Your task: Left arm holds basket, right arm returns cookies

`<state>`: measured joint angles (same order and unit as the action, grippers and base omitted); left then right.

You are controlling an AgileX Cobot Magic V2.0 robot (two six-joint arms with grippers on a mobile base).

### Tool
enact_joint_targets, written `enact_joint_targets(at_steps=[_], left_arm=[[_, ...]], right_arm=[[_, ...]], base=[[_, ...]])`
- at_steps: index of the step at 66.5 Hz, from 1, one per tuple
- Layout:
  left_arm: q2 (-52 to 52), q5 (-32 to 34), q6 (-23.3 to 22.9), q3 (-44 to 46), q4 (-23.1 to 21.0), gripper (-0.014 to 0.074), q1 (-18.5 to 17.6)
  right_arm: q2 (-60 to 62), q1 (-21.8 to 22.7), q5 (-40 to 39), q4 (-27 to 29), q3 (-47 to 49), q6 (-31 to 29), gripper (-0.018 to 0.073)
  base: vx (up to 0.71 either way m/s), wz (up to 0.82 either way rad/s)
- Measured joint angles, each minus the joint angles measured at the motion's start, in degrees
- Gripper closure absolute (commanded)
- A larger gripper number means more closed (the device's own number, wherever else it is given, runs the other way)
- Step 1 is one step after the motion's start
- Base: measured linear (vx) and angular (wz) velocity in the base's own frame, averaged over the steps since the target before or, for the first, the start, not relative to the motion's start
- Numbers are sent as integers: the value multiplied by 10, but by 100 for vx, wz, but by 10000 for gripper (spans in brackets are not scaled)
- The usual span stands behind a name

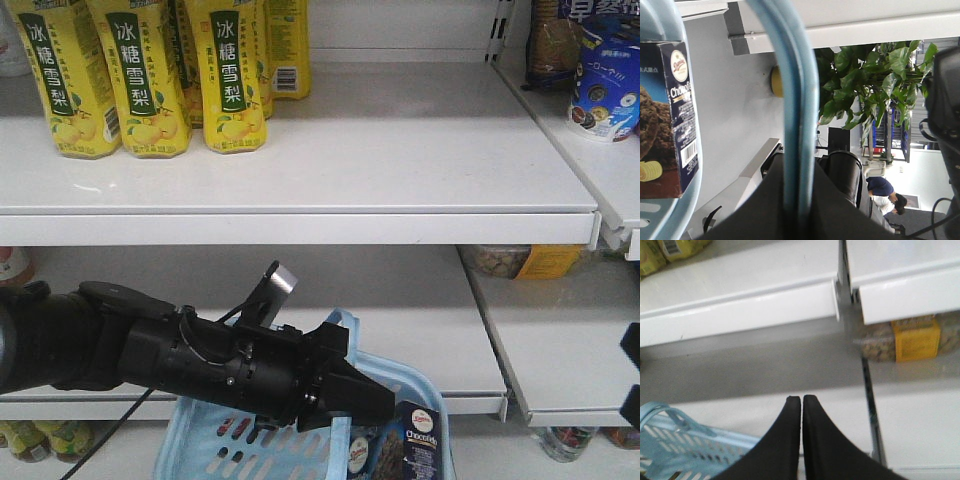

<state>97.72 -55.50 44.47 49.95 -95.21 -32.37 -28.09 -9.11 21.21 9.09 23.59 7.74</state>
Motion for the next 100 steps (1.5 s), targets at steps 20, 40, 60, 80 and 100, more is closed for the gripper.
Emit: enact_joint_targets(at_steps=[20,40,60,80,100], left_arm=[[0,0,0,0,0,603,0],[0,0,0,0,0,603,0],[0,0,0,0,0,603,0],[0,0,0,0,0,603,0],[0,0,0,0,0,603,0]], right_arm=[[-119,0,56,98,0,0,568],[-142,0,69,91,0,-2,540],[-142,0,98,88,10,-25,397],[-145,0,150,101,51,-28,246],[-220,-1,176,181,52,-85,232]], base=[[0,0],[0,0],[0,0],[0,0],[0,0]])
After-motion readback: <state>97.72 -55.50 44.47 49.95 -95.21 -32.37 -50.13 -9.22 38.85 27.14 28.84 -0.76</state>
